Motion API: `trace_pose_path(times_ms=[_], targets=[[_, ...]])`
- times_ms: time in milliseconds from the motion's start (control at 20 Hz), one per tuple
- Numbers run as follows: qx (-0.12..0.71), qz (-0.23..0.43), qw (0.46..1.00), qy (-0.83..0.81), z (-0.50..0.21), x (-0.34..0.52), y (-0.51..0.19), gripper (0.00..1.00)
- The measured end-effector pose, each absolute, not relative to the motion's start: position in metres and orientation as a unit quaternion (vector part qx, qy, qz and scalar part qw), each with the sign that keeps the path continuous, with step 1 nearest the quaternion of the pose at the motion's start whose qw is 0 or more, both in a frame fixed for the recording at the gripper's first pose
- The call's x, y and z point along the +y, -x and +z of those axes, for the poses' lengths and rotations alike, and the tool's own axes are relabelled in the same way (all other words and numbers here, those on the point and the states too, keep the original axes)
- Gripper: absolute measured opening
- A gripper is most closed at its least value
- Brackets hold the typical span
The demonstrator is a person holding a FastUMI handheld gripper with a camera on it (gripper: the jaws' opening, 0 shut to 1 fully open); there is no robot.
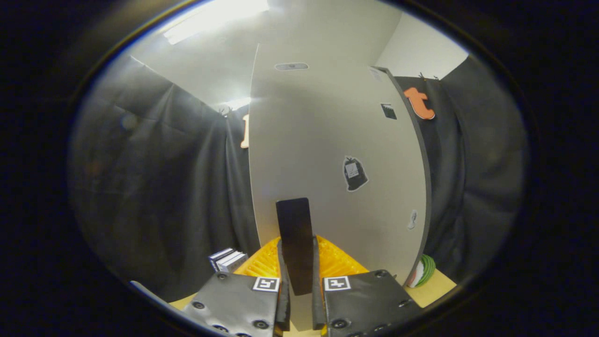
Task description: Open the shoe cabinet door, grab the shoes and put them into the shoe cabinet, then close the shoe cabinet door.
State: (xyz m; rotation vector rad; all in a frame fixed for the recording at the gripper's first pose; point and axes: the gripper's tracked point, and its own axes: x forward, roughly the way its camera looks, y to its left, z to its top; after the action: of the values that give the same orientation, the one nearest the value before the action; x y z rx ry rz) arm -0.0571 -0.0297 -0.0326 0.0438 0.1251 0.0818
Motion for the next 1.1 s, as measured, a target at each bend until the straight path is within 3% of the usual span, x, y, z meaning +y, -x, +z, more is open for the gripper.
trace_pose_path(times_ms=[1100], targets=[[0.076, 0.012, 0.997, -0.027, -0.015, -0.085, 0.122, 0.18]])
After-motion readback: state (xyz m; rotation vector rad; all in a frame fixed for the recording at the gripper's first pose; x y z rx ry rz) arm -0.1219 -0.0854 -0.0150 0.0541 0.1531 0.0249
